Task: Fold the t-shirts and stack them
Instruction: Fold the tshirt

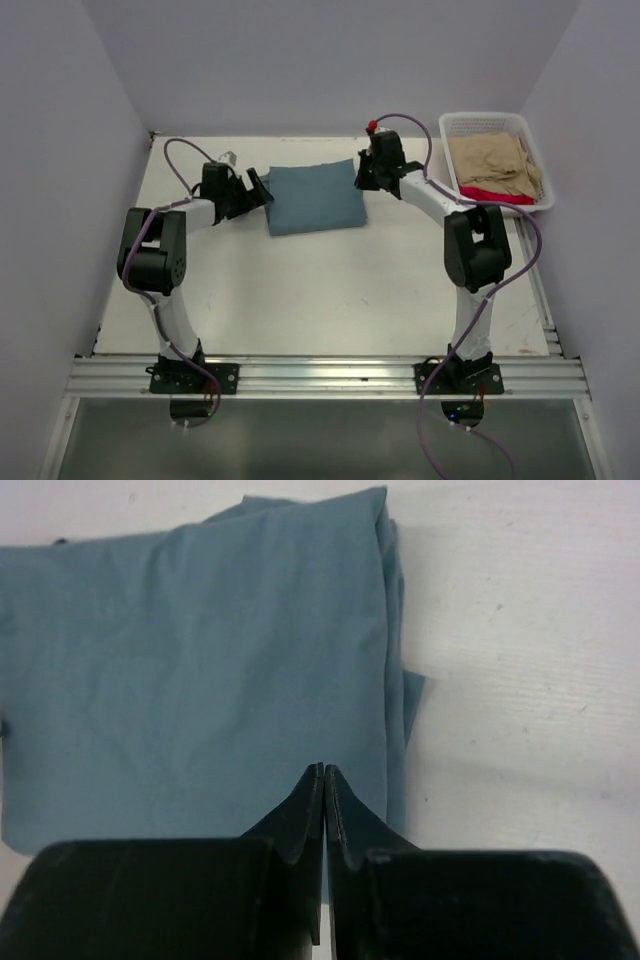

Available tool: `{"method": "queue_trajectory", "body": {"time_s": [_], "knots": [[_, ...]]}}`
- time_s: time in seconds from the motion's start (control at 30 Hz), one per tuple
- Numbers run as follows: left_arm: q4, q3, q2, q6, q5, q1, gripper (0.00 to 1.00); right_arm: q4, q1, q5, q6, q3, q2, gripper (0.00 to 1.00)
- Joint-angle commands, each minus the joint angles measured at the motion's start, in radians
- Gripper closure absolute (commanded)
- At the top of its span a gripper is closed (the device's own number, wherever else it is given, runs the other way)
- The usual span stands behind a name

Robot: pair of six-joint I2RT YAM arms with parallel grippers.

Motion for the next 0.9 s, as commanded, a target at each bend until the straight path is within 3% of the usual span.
{"method": "queue_trajectory", "body": {"time_s": [0.0,0.13,0.27,0.37,0.53,0.77,0.87], "knots": [[0.078,-0.049,0.011,0.02,0.07,0.001,0.0,0.031,0.001,-0.144,-0.012,-0.035,0.016,1.0],[0.209,-0.129,-0.004,-0.016,0.097,0.002,0.0,0.075,0.0,-0.237,0.008,-0.061,0.043,1.0],[0.372,-0.192,0.006,-0.069,0.18,0.022,0.0,0.016,0.001,-0.313,0.022,0.049,0.161,1.0],[0.392,-0.194,0.042,-0.082,0.196,0.022,0.0,0.021,0.001,-0.347,0.051,0.083,0.241,1.0],[0.351,-0.122,0.149,-0.073,0.208,0.021,0.0,0.031,0.001,-0.35,0.076,0.085,0.307,1.0],[0.173,0.076,0.299,-0.027,0.219,-0.028,0.0,0.047,0.001,-0.33,0.062,0.014,0.289,1.0],[0.168,0.119,0.345,-0.036,0.24,-0.051,0.0,0.05,0.0,-0.322,0.057,0.001,0.282,1.0]]}}
